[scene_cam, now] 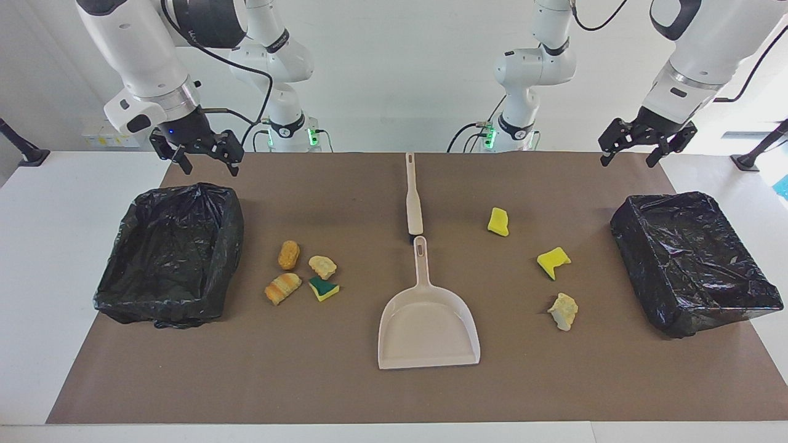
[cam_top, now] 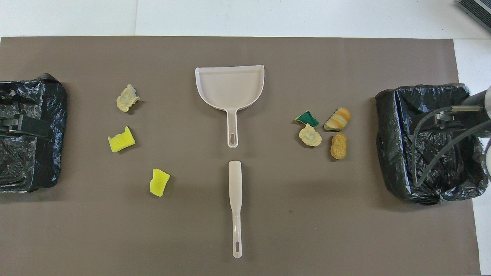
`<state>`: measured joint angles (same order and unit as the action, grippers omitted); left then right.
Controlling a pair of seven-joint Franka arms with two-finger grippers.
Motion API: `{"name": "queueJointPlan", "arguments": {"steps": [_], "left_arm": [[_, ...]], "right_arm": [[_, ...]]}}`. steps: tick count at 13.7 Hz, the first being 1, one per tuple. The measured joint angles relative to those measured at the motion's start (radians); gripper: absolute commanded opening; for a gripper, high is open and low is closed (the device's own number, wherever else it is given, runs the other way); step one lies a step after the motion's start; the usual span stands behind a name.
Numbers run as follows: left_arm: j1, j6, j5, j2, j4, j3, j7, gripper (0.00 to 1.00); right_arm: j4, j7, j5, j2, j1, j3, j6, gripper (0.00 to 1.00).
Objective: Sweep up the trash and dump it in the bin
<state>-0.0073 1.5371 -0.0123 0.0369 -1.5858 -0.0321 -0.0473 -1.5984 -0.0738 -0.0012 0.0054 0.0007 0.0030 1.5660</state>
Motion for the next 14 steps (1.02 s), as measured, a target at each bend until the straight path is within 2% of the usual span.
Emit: {"name": "queueJointPlan", "arguments": {"steps": [5,9,11,14], "left_arm": [[-0.005,0.0,-0.001,0.0,0.0,-0.01,0.0,1.0],[-0.013,0.001,-0.055,0.004,-0.025,-0.012,-0.001,1.0],[-0.038,0.041,-0.07,0.011,-0.073,-0.015,-0.002,1.0],[-0.117,0.177,-0.072,0.03,-0.209,-0.021,0.001,1.0]], "right_arm": [[0.0,0.0,0.0,0.0,0.0,0.0,0.0,1.0],[-0.001,0.0,0.0,0.0,0.0,0.0,0.0,1.0],[-0.001,0.0,0.0,0.0,0.0,0.0,0.0,1.0],[-0.001,0.0,0.0,0.0,0.0,0.0,0.0,1.0]]}}
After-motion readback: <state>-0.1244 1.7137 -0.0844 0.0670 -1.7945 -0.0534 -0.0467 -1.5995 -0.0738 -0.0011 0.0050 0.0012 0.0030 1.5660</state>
